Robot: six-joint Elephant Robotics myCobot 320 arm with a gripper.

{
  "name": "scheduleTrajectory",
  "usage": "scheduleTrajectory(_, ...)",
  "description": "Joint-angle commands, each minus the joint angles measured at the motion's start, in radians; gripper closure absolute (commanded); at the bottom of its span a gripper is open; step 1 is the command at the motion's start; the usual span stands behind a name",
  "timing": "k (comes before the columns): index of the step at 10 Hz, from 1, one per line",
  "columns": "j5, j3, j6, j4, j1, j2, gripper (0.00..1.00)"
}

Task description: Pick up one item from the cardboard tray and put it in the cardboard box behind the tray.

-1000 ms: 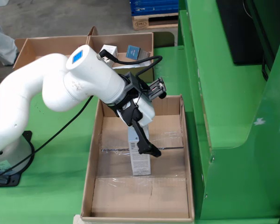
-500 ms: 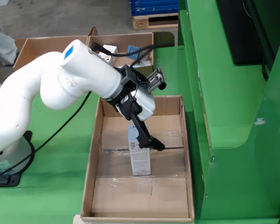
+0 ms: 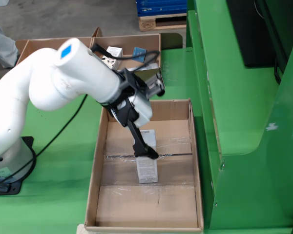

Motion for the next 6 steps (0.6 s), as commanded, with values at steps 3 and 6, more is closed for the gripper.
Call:
scheduleTrajectory(3,0.011,0.021,-0.016,-0.229,0.007,0.102,0.0)
scheduleTrajectory(6,0.014,0.021,-0.015,-0.232,0.01,0.095,0.0)
